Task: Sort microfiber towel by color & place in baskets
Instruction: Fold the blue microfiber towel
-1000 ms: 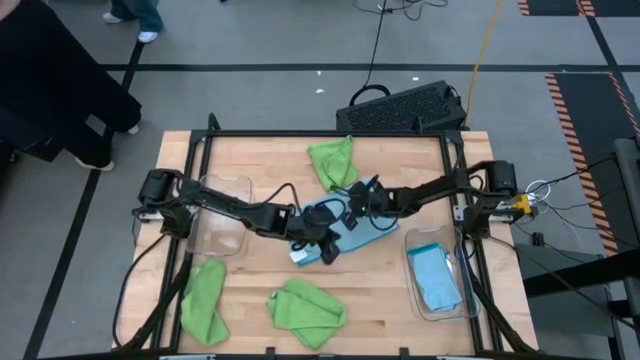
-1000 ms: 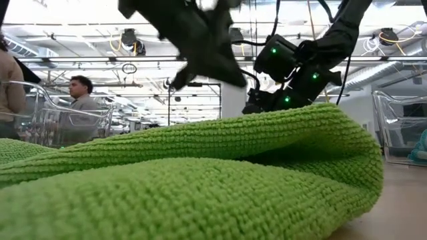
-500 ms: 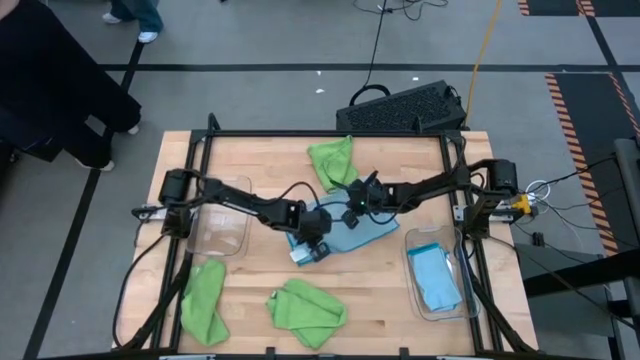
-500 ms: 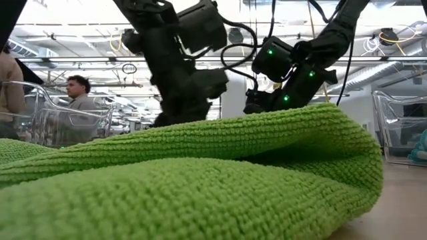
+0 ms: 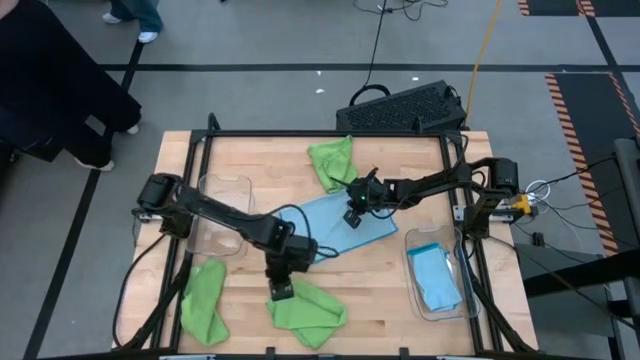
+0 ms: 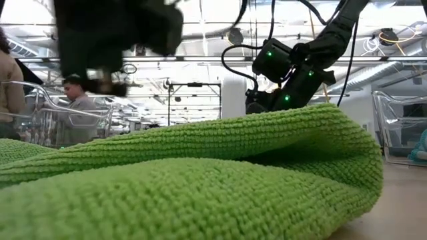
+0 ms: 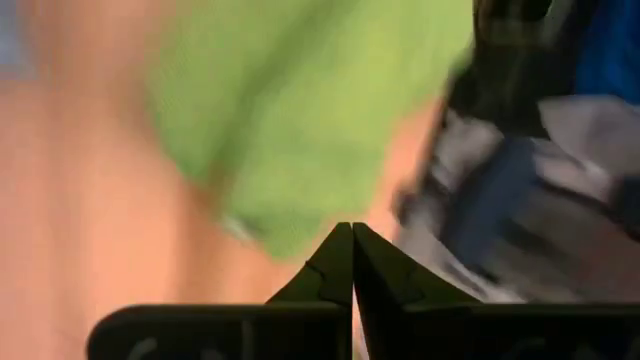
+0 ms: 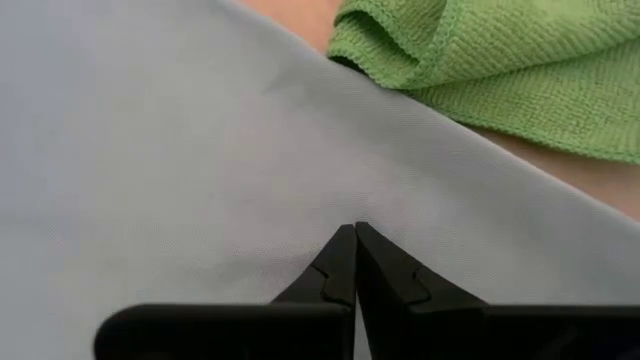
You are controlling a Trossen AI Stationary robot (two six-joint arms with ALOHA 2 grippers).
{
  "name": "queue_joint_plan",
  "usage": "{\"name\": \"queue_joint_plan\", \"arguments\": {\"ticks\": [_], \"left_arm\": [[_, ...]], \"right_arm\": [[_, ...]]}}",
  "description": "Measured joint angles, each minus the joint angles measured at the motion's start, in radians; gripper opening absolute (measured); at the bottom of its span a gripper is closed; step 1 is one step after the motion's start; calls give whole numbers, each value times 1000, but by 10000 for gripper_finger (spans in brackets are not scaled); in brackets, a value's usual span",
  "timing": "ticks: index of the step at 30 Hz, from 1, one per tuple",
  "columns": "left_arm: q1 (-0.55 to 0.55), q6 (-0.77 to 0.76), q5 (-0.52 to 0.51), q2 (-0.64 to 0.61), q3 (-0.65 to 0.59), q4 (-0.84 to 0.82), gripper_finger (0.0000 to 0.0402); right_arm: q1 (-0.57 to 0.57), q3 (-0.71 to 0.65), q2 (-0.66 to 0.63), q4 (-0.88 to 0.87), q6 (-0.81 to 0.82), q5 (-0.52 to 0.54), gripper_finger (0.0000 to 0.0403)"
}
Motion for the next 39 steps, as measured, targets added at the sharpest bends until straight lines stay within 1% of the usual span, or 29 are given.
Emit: {"name": "queue_joint_plan", "arguments": {"ticks": [5,6,8,9,11,12,13,15,18,21,23,26,29,31,33,35,37,39], "left_arm": [[24,15,-428,-61,2,70,3],[40,7,-500,-62,2,77,4],[79,-6,-582,-59,2,83,10],[102,-5,-586,-59,2,80,13],[149,-1,-553,-59,1,69,14],[172,2,-533,-60,1,59,14],[194,8,-516,-63,1,39,11],[231,28,-497,-78,-1,-2,5],[277,59,-493,-91,2,5,5],[316,61,-499,-93,0,27,23],[336,60,-513,-94,1,47,38],[357,105,-521,-87,1,106,66],[366,188,-560,-82,1,155,95],[371,246,-591,-62,2,199,110],[382,296,-619,-42,1,204,122],[395,377,-633,-16,0,246,125],[410,463,-631,15,1,279,123],[426,527,-603,50,1,321,115]], "right_arm": [[0,0,0,5,-10,-1,0],[0,0,0,7,-13,-7,0],[0,0,-22,7,-31,-63,0],[2,0,-36,4,-45,-111,0],[8,-1,-98,-15,-102,-197,0],[13,-9,-136,-36,-133,-229,0],[20,-11,-176,-69,-162,-235,0],[34,-8,-259,-67,-217,-212,0],[50,-1,-388,-112,-244,-172,9],[56,-5,-473,-225,-230,-155,37],[51,-3,-515,-274,-216,-152,65],[43,-3,-530,-366,-219,-154,115],[41,-3,-524,-394,-314,-159,162],[47,-2,-509,-398,-383,-184,183],[52,-2,-486,-395,-405,-184,192],[53,-1,-461,-395,-403,-183,193],[53,-2,-432,-413,-389,-186,187],[52,-1,-412,-431,-379,-218,178]]}}
